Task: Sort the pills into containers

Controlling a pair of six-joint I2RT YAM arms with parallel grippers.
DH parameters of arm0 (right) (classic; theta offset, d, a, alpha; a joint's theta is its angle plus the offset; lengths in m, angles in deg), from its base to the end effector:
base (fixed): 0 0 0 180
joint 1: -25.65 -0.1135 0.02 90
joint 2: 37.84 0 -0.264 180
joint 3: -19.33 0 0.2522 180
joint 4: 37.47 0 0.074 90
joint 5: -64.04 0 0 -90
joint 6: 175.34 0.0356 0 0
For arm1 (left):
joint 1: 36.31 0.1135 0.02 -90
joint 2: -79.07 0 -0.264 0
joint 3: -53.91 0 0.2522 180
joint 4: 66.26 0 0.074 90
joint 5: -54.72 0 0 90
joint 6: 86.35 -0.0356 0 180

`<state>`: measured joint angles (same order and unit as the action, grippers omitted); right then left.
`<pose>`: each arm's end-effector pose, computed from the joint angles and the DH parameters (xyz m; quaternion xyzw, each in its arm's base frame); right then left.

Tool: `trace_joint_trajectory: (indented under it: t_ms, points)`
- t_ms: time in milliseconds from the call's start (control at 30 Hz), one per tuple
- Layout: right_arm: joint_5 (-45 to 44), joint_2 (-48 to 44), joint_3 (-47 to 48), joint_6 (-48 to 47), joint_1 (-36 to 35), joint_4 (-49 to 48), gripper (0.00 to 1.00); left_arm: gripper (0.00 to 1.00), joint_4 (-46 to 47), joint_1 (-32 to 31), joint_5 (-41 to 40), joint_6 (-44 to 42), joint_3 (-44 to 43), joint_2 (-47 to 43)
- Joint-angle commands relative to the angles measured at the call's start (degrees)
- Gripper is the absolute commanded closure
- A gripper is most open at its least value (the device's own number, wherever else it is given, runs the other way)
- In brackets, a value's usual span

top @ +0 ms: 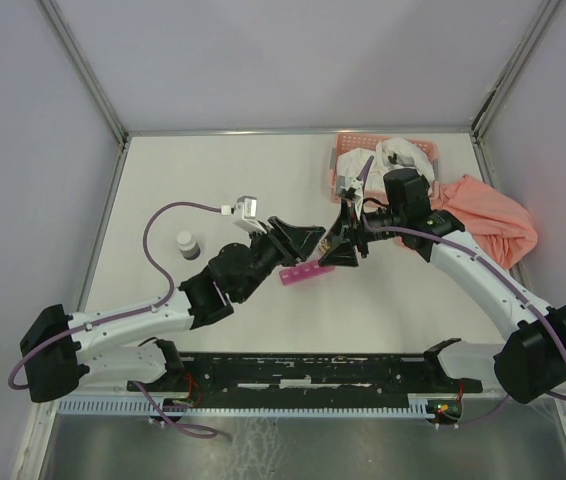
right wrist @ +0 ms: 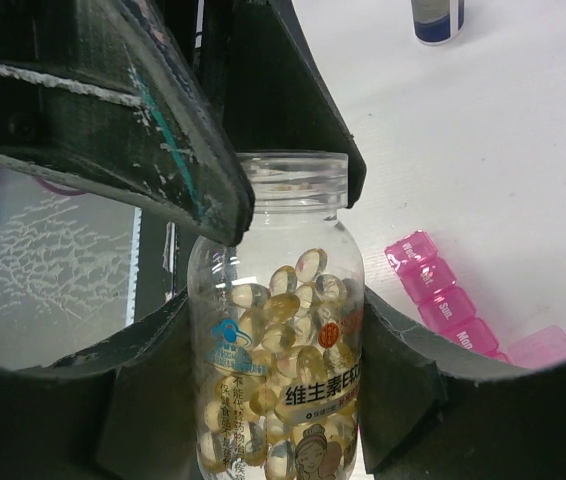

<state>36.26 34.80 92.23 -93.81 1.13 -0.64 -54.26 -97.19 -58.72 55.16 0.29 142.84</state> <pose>0.2291 0.1391 0.3126 -0.4399 0.6674 0.5107 0.3167 0.1380 -0.2187 0.3093 -0.0898 0.6907 -0.5059 0.5088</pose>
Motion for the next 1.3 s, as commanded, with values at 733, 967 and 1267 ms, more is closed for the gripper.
trace_joint_trajectory:
  t_ms: [733,967,1267]
  points:
    - [-4.7,-2.4,4.1,-7.2,0.1,4.8,0.01,0.97,-3.3,1.5,-10.6,-11.7,5.2,-7.3]
    - [-8.3,-4.0,4.6,-12.1,0.2,7.4,0.01,0.97,-12.9,4.6,-22.2,-22.9,3.0,-5.9]
    - [-9.8,-4.0,4.6,-14.0,0.5,8.2,0.01,0.97,-13.3,19.2,-25.8,-29.8,0.2,4.7]
